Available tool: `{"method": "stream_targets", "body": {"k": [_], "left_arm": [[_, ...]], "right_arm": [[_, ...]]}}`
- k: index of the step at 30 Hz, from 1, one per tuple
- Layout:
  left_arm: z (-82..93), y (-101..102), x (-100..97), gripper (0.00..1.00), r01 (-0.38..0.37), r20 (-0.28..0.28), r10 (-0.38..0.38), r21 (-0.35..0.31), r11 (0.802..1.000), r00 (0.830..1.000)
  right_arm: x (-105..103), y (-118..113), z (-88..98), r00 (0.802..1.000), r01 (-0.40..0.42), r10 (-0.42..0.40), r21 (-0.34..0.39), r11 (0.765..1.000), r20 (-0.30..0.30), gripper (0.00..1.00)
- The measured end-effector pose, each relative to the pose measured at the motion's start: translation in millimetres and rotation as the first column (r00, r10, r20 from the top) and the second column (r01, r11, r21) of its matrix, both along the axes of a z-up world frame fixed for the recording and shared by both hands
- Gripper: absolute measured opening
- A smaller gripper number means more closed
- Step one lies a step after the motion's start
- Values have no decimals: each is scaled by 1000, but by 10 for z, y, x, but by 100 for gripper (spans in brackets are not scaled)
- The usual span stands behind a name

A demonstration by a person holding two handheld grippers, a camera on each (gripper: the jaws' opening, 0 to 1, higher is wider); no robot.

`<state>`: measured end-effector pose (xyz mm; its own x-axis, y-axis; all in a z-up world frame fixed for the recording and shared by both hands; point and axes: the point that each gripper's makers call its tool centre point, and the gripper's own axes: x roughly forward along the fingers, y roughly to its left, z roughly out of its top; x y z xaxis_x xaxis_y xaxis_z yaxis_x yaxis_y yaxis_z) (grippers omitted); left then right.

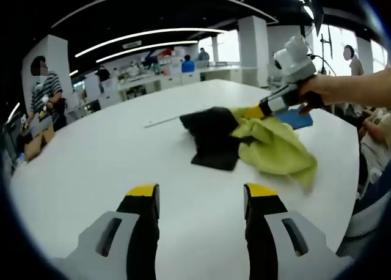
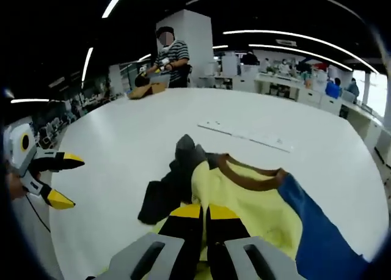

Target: Fold the garment on the visible template until the final outline fits inside the template.

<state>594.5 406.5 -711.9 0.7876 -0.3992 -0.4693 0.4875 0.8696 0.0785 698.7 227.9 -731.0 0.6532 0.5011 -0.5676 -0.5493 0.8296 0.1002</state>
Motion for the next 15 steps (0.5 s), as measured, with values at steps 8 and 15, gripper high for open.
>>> {"method": "stream_targets", "body": {"k": [8,15], "left_arm": [[-82,-183,111,44,4,-23,-5,-21,1000,1000],[-144,-309,235,37,-49,-43,47,-53,997,998]], "right_arm": [[-4,-221,-283,996,56,-57,-13,998,-67,0],[-39,-235,-426,995,41,-45,-43,998,-91,0]]}}
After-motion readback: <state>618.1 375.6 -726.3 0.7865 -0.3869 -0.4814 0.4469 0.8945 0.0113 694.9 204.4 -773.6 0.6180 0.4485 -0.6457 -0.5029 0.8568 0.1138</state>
